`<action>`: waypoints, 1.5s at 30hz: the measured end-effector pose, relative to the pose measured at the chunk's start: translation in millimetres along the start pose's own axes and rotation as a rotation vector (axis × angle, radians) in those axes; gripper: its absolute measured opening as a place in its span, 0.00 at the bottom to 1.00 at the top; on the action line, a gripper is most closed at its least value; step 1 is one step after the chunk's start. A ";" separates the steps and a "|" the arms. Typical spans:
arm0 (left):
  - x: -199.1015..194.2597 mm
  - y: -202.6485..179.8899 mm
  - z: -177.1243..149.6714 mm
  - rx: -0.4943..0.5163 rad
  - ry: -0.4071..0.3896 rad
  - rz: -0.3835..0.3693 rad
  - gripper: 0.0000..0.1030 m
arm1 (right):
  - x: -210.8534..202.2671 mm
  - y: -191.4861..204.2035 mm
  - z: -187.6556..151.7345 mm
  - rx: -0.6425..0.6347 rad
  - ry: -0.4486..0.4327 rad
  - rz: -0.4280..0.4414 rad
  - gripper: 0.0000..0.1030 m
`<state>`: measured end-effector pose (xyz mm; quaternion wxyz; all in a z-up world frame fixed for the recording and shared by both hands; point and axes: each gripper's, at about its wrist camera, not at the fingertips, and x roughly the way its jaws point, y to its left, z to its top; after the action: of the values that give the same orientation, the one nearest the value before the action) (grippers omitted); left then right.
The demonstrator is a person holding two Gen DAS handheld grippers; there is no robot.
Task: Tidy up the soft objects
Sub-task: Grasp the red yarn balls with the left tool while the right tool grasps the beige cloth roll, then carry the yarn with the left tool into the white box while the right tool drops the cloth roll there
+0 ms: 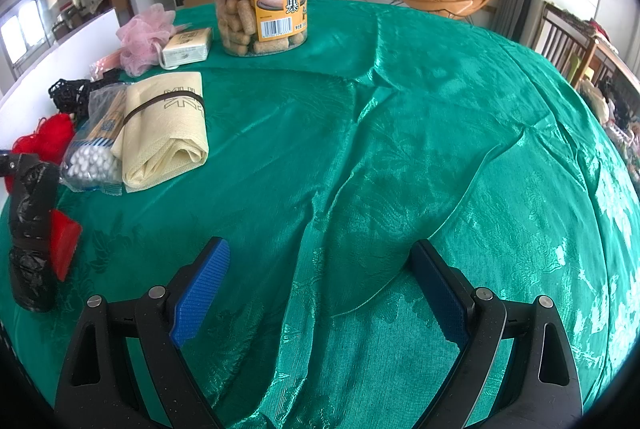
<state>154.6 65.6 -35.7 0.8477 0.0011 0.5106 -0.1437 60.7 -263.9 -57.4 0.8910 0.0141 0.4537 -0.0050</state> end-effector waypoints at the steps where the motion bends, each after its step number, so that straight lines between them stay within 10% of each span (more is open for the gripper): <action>1: -5.3 0.0 -4.7 -0.014 -0.012 0.010 0.48 | -0.1 -0.2 0.1 0.000 0.000 0.003 0.91; 11: -48.7 14.4 -56.3 -0.171 -0.119 0.025 0.48 | -17.2 51.6 81.1 -0.171 0.056 0.326 0.87; 19: -86.4 23.8 -68.9 -0.235 -0.198 0.003 0.48 | 44.8 111.7 117.3 -0.351 0.232 0.243 0.85; 21: -96.4 24.0 -71.1 -0.238 -0.221 -0.006 0.48 | 50.1 104.5 117.2 -0.328 0.265 0.234 0.41; 30: -156.9 54.8 -63.2 -0.339 -0.351 -0.058 0.48 | -34.4 68.8 142.7 -0.182 0.100 0.268 0.33; 45: -229.8 158.9 -80.5 -0.449 -0.423 0.292 0.48 | -139.7 282.1 175.6 -0.312 -0.026 0.709 0.34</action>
<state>23.3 285.6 101.8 0.9256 -0.1422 0.3367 0.0983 126.6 12.3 164.7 0.8346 0.0343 0.4048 0.3720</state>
